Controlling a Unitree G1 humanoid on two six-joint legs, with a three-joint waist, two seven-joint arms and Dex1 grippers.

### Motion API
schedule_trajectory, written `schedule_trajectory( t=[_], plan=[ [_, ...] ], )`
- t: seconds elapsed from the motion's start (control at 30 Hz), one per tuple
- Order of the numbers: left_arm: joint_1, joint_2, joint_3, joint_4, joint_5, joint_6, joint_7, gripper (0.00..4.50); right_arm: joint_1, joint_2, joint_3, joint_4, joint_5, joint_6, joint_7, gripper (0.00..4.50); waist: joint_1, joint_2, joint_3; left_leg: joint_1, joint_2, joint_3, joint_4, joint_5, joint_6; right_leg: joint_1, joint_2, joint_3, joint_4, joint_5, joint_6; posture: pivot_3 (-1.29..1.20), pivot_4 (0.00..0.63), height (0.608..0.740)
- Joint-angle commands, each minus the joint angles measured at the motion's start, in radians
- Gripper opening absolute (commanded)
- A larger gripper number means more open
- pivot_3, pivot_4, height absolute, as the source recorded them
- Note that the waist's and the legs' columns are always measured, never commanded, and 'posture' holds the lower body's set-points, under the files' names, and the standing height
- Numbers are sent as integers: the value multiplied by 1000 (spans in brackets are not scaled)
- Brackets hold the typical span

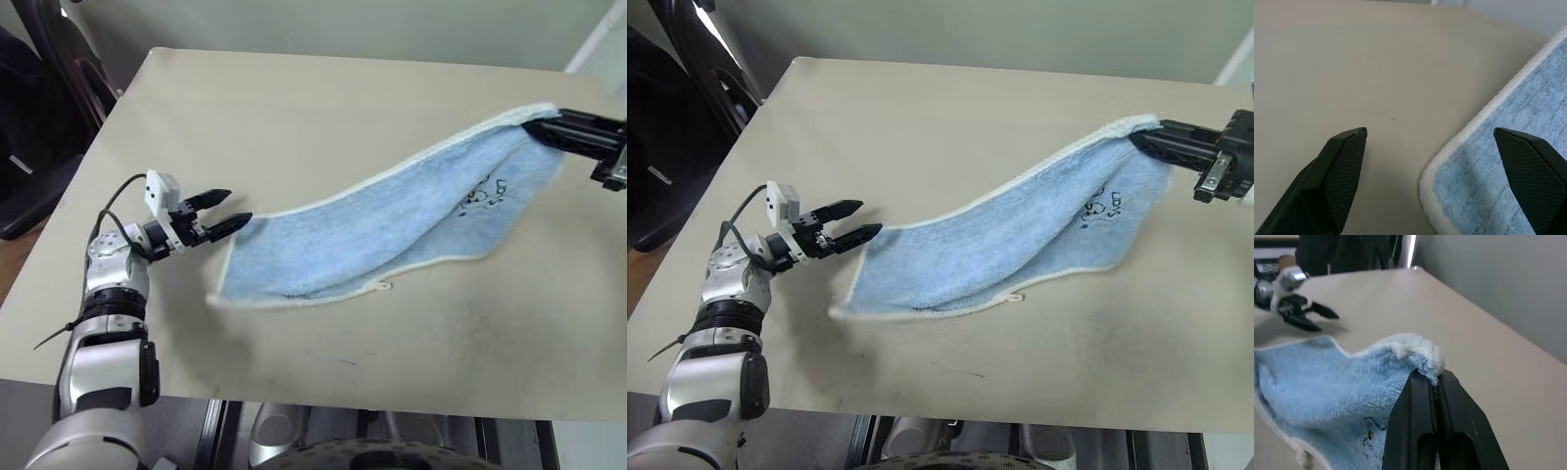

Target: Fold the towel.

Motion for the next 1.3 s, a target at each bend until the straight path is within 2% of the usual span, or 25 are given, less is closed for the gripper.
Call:
schedule_trajectory(
  t=[0.03,0.37,0.57,0.77,0.9,1.07,1.2,1.3],
  plan=[
    [-12,-22,21,26,-11,36,-12,4500,-45,-31,-68,-40,75,24,-24,34,0,0,0,0,0,0,0,0,0,0,0,0,0,0,0,0,150,733],
    [-46,-90,-23,101,64,-8,-42,4500,-56,-55,-71,-82,160,48,-61,34,6,0,0,0,-2,0,2,1,2,0,-1,1,1,-1,4,0,150,733],
    [-82,-105,-49,129,100,31,-91,4500,-59,-66,-72,-107,191,52,-80,34,11,0,0,0,-5,0,3,2,6,2,-3,2,1,0,6,0,150,733],
    [-114,-83,-93,144,141,110,-183,4500,-57,-84,-68,-117,211,50,-93,34,10,0,0,-1,-8,0,4,2,9,2,-5,2,1,0,9,0,150,733],
    [-126,-72,-103,151,159,139,-186,4500,-53,-93,-66,-122,217,48,-99,34,10,0,0,-1,-8,0,4,1,10,2,-5,2,1,-1,10,0,150,733],
    [-128,-37,-134,179,230,82,-124,4500,-27,-101,-72,-131,215,46,-105,34,9,0,0,-1,-8,0,4,1,10,2,-5,2,1,-1,11,0,150,733],
    [-130,-17,-161,183,263,114,-111,4500,-18,-104,-74,-137,221,42,-111,34,2,1,-1,3,-7,0,4,0,12,4,-5,2,1,-1,11,0,150,733],
    [-139,4,-164,184,277,164,-69,4500,-12,-106,-75,-141,222,40,-115,34,-10,1,-1,6,-7,0,2,-1,16,6,-4,2,2,-5,16,0,150,733]
  ],
)
